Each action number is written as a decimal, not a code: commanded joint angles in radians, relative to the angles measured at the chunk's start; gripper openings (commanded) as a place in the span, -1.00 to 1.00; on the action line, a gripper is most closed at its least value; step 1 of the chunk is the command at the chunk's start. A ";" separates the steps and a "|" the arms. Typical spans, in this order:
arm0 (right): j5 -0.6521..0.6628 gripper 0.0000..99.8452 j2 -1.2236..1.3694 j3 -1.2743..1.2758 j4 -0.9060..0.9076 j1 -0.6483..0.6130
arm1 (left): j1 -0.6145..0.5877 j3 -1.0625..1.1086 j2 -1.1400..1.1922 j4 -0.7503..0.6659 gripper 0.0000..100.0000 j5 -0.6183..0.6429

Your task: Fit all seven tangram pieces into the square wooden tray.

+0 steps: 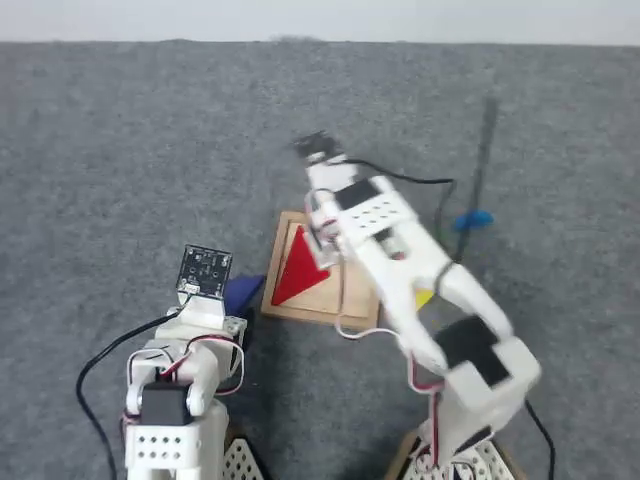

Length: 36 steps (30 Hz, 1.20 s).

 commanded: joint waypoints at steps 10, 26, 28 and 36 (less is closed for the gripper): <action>0.066 -0.82 0.062 0.126 -0.176 0.064 | 0.005 -0.010 -0.018 0.002 -0.60 0.011; 0.242 -0.82 0.099 0.078 -0.105 0.295 | 0.005 -0.010 -0.018 0.002 -0.60 0.011; 0.249 -0.82 0.099 0.075 -0.105 0.317 | 0.005 -0.010 -0.018 0.002 -0.60 0.011; 0.284 -0.82 0.091 0.074 -0.104 0.326 | 0.005 -0.010 -0.018 0.002 -0.60 0.011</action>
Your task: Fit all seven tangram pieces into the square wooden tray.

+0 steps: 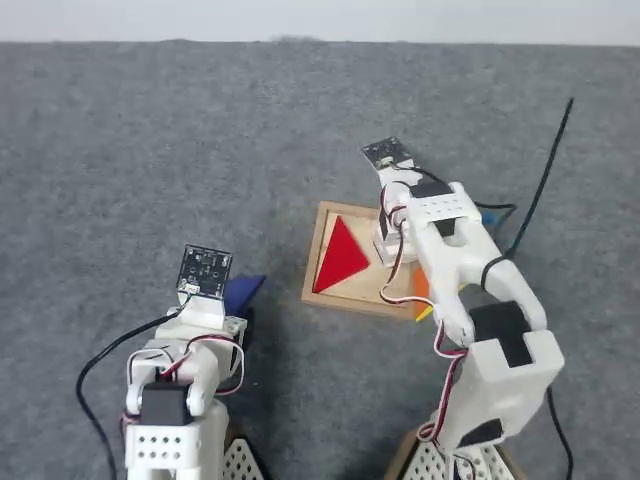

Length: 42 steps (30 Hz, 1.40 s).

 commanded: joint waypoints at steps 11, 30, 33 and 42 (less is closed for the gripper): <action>0.003 -0.82 -0.257 -0.077 0.185 0.024 | 0.005 -0.010 -0.018 0.002 -0.60 0.011; -0.035 -0.65 -0.266 0.124 0.119 0.183 | 0.005 -0.010 -0.018 0.002 -0.60 0.011; -0.054 -0.65 -0.254 0.115 0.097 0.254 | 0.005 -0.010 -0.018 0.002 -0.60 0.011; -0.063 -0.65 -0.282 0.014 0.163 0.456 | 0.005 -0.010 -0.018 0.002 -0.60 0.011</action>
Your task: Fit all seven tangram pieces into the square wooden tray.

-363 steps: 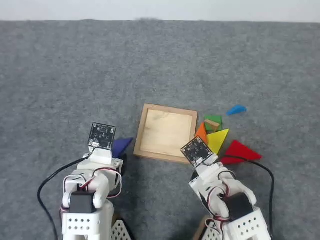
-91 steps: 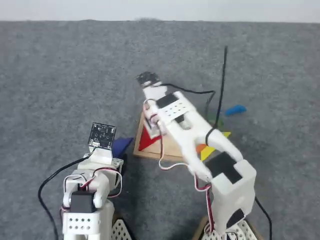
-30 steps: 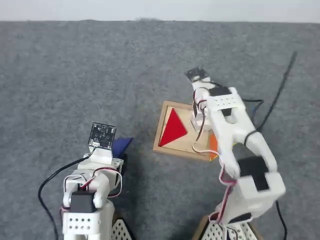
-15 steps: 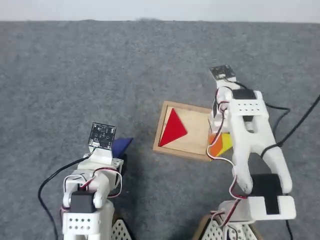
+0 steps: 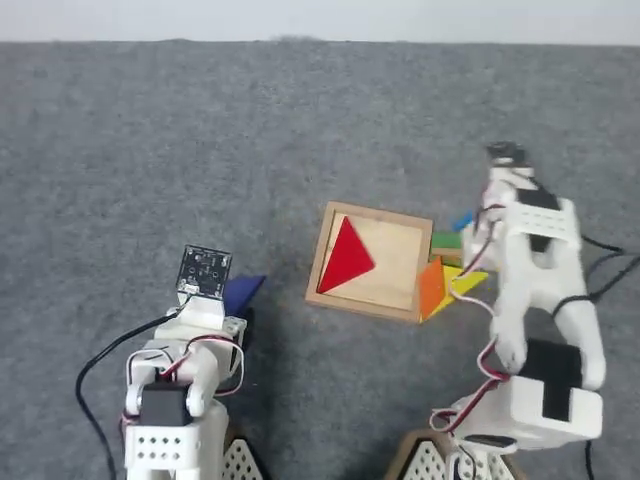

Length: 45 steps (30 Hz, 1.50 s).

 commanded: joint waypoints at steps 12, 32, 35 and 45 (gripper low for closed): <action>-0.049 -0.65 -0.450 0.321 -0.021 -0.417 | 0.005 -0.010 -0.018 0.002 -0.60 0.011; 0.077 -0.65 -0.111 0.296 -0.177 -0.035 | 0.005 -0.010 -0.018 0.002 -0.60 0.011; 0.114 -0.65 -0.110 0.287 -0.202 0.056 | 0.005 -0.010 -0.018 0.002 -0.60 0.011; 0.035 -0.65 -0.127 0.041 0.105 0.015 | 0.005 -0.010 -0.018 0.002 -0.60 0.011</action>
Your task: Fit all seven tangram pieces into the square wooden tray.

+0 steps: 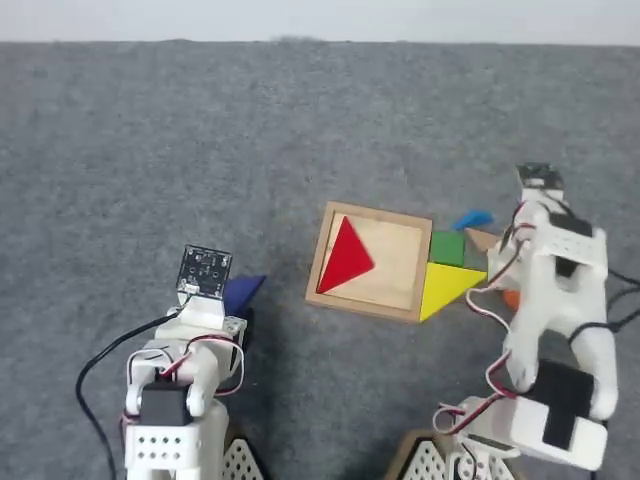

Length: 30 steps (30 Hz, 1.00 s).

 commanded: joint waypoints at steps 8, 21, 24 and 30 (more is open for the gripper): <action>-0.316 -0.65 -0.047 -0.100 0.061 -0.320 | 0.005 -0.010 -0.018 0.002 -0.60 0.011; -0.726 -0.65 0.166 -0.147 -0.058 -0.331 | 0.005 -0.010 -0.018 0.002 -0.60 0.011; -0.755 -0.65 0.231 -0.193 -0.056 -0.334 | 0.005 -0.010 -0.018 0.002 -0.60 0.011; -0.749 -0.61 0.320 -0.284 -0.007 -0.371 | 0.005 -0.010 -0.018 0.002 -0.60 0.011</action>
